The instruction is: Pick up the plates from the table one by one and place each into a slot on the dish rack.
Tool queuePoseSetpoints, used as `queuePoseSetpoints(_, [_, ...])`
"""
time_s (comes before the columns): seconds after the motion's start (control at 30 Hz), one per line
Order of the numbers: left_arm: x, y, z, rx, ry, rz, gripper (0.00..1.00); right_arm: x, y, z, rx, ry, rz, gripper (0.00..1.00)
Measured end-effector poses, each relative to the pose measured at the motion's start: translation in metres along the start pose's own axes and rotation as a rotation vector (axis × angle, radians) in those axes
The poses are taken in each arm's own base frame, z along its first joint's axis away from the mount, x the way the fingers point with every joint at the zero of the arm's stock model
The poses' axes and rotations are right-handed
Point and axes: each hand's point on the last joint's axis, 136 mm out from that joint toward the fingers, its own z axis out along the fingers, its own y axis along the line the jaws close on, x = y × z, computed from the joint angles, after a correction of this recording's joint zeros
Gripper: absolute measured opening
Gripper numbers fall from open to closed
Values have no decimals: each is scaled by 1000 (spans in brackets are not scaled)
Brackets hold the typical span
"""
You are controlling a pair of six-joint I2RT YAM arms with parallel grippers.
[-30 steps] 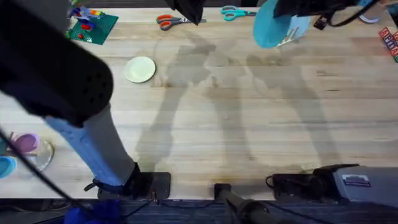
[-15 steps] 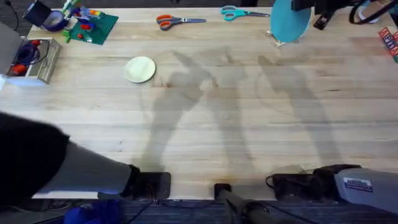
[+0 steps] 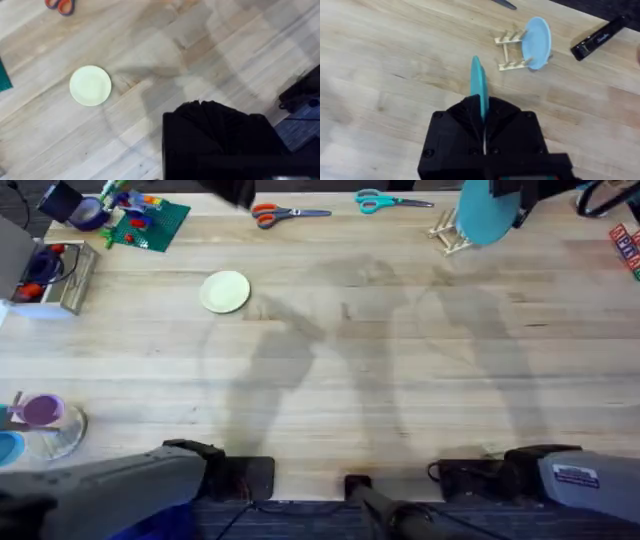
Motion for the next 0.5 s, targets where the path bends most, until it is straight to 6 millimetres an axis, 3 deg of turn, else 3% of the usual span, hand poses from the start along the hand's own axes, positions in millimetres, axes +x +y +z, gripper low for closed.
queuePoseSetpoints(0.23, [15,4,24,-13,-34,-31,42,4,-19,0,36,6,28,29])
queuePoseSetpoints(0.4, [33,2,34,-17,-52,-45,63,4,-50,-3,97,-14,29,28])
queuePoseSetpoints(0.5, [39,1,38,-14,-37,-56,501,1,-69,-5,128,-39,19,28])
